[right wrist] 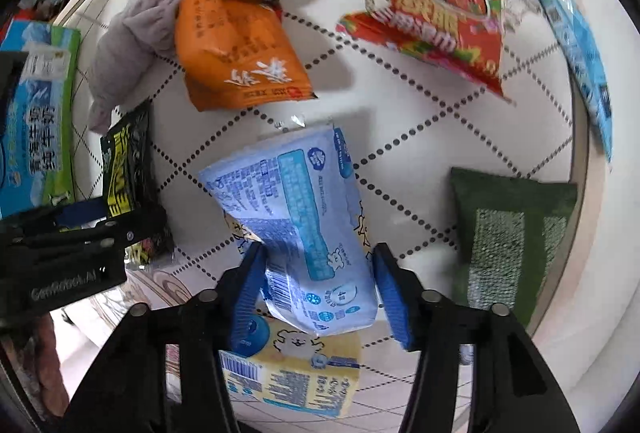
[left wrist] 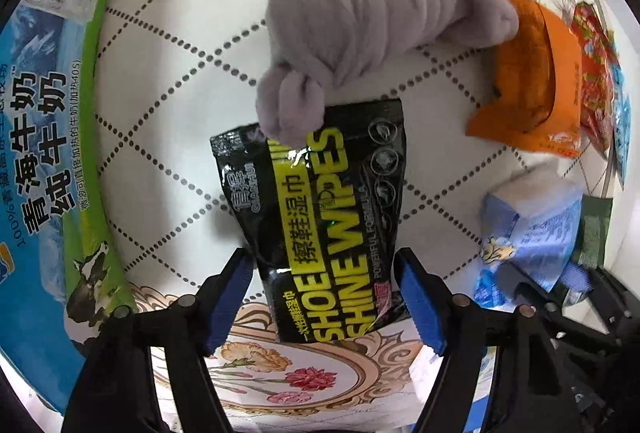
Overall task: Organize soft objects
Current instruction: 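Grasp the black wipes pack with left tool while right tool grasps blue wipes pack, then carry both packs into the box and open both tools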
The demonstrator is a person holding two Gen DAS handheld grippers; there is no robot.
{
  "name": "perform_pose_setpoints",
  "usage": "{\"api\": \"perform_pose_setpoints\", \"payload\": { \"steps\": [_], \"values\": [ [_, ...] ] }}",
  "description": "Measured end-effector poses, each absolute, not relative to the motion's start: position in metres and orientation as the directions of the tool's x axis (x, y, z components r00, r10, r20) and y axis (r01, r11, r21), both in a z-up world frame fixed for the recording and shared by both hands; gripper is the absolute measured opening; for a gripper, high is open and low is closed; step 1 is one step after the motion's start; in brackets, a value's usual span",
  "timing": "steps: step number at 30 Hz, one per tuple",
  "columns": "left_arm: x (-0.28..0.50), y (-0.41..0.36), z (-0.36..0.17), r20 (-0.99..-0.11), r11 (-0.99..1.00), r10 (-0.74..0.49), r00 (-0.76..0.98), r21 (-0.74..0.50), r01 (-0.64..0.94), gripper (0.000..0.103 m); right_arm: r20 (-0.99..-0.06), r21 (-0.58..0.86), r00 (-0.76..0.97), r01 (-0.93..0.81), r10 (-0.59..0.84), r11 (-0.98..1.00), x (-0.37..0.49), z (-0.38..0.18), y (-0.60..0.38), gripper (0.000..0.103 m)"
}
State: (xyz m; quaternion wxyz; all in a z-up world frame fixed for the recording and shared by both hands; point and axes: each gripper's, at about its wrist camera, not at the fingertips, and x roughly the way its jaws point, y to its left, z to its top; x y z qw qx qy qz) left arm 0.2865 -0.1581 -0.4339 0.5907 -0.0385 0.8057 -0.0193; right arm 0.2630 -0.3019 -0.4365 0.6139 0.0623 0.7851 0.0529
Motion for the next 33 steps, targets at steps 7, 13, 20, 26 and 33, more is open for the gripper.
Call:
{"api": "perform_pose_setpoints", "payload": {
  "steps": [7, 13, 20, 26, 33],
  "values": [
    [0.263, -0.179, -0.428, -0.974, 0.999, -0.005, -0.225, -0.015, 0.043, 0.054, -0.966, 0.146, -0.2, 0.09, 0.162, 0.985, 0.255, -0.437, -0.302, 0.052],
    [0.25, -0.188, -0.398, -0.994, 0.991, 0.07, -0.082, 0.06, 0.117, 0.051, -0.968, 0.164, -0.17, 0.123, 0.183, 0.979, 0.233, -0.427, -0.3, 0.034],
    [0.23, -0.184, -0.346, -0.996, 0.984, 0.066, 0.06, 0.075, 0.161, 0.051, -0.967, 0.209, -0.108, 0.177, 0.23, 0.962, 0.218, -0.4, -0.329, 0.029],
    [0.216, -0.17, -0.285, -0.99, 0.989, -0.012, 0.139, 0.009, 0.148, 0.051, -0.962, 0.26, -0.036, 0.182, 0.271, 0.948, 0.201, -0.356, -0.336, 0.028],
    [0.218, -0.127, -0.21, -0.973, 0.992, -0.065, 0.222, -0.038, 0.124, 0.051, -0.943, 0.333, 0.053, 0.134, 0.329, 0.933, 0.194, -0.278, -0.315, 0.028]
  ]
}}
